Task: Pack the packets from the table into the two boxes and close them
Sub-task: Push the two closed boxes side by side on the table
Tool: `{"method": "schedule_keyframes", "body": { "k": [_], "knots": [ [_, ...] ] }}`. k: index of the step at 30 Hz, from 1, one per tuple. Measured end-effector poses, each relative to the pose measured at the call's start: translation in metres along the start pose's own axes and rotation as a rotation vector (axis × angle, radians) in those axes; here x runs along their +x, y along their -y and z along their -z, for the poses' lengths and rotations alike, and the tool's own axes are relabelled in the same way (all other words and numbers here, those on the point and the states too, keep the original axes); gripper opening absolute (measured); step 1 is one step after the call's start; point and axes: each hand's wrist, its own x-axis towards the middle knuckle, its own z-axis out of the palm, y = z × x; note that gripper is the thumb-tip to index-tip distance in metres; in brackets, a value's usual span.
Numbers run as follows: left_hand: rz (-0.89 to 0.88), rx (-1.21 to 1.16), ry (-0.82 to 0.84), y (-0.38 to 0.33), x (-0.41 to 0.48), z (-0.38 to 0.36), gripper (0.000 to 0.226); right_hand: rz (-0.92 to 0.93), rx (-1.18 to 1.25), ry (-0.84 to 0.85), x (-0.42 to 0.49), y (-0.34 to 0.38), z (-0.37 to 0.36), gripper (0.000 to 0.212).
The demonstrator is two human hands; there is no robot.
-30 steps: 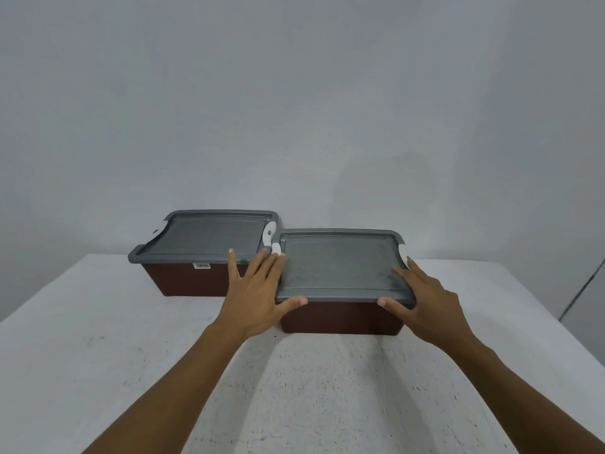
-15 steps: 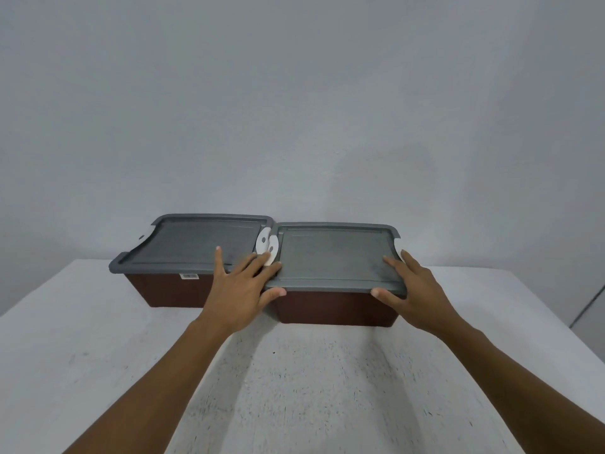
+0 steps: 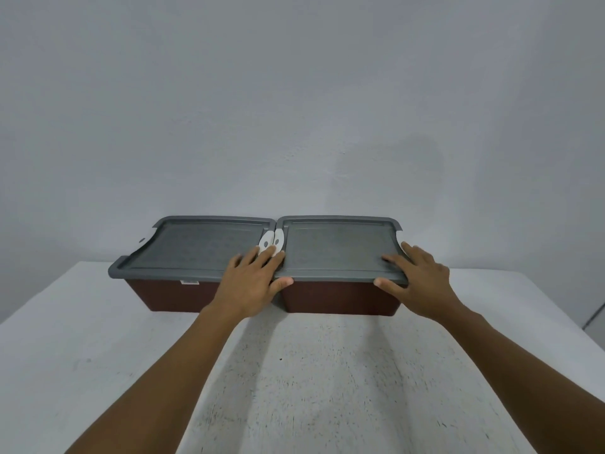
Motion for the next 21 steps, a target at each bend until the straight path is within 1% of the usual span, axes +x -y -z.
{"method": "schedule_keyframes", "body": {
  "k": [2, 4, 6, 8, 11, 14, 16, 19, 21],
  "knots": [
    [-0.045, -0.076, -0.006, 0.005, -0.003, 0.005, 0.088, -0.001, -0.095, 0.03, -0.003, 0.003, 0.006, 0.094],
    [-0.101, -0.121, 0.017, 0.019, -0.008, 0.011, 0.094, 0.003, -0.144, 0.047, -0.006, 0.014, 0.011, 0.093],
    [-0.13, -0.026, 0.051, 0.039, -0.011, 0.011, 0.098, 0.048, -0.204, 0.025, -0.011, 0.034, 0.01, 0.085],
    [-0.117, 0.033, 0.038, 0.051, -0.013, 0.005, 0.091, 0.125, -0.263, -0.006, -0.015, 0.061, 0.002, 0.076],
    [-0.147, -0.062, 0.064, 0.06, -0.012, 0.005, 0.09, 0.221, -0.213, 0.001, -0.014, 0.116, -0.012, 0.075],
    [-0.218, -0.122, 0.08, 0.068, -0.009, 0.008, 0.087, 0.224, -0.102, 0.023, -0.002, 0.161, -0.024, 0.077],
    [-0.234, -0.098, 0.06, 0.072, -0.008, 0.005, 0.078, 0.207, -0.089, 0.016, 0.006, 0.176, -0.029, 0.074],
    [-0.209, -0.038, 0.012, 0.072, -0.007, 0.002, 0.079, 0.197, -0.123, 0.018, 0.009, 0.183, -0.035, 0.064],
    [-0.2, 0.001, -0.013, 0.07, -0.007, -0.001, 0.077, 0.192, -0.133, 0.029, 0.007, 0.182, -0.037, 0.062]
  ]
}}
